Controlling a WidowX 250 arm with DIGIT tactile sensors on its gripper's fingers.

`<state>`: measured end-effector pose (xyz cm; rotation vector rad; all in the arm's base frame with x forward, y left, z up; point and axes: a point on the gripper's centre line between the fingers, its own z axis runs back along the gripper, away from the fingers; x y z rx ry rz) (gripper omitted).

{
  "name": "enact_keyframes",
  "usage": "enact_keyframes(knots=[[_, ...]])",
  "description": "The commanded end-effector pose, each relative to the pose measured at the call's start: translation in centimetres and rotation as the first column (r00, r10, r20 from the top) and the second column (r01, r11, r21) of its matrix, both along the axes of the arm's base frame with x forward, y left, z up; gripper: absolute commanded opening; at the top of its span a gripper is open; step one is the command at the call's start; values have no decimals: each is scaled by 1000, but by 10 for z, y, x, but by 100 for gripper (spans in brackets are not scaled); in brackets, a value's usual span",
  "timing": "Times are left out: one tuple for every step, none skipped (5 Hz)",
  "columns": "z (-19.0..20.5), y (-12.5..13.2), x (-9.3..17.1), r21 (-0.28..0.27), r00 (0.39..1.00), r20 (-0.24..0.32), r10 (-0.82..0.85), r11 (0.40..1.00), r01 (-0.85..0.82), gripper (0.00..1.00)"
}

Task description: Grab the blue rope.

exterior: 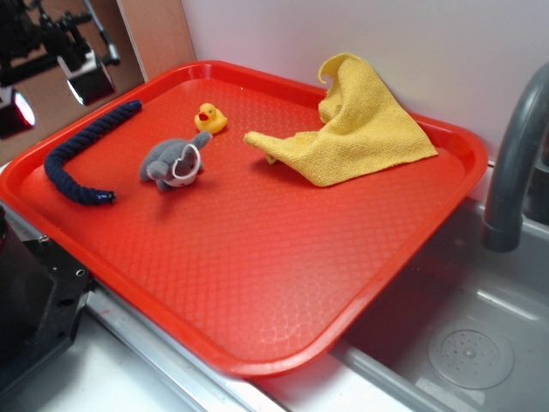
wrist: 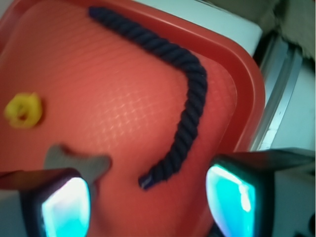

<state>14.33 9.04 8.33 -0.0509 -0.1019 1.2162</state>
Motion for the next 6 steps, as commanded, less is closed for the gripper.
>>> enact_keyframes(knots=[[-43,8,-11,3,996,-84,-20,1000,20,100],[-52,13,-12,11,995,-92,-43,999,44,100],[-67,21,-14,1,991,-119,-54,999,54,100],[-77,21,-15,-1,985,-159,-70,998,70,96],[-78,19,-16,-4,980,-177,-89,996,89,0],[-73,19,-13,-6,979,-168,-117,993,118,0]])
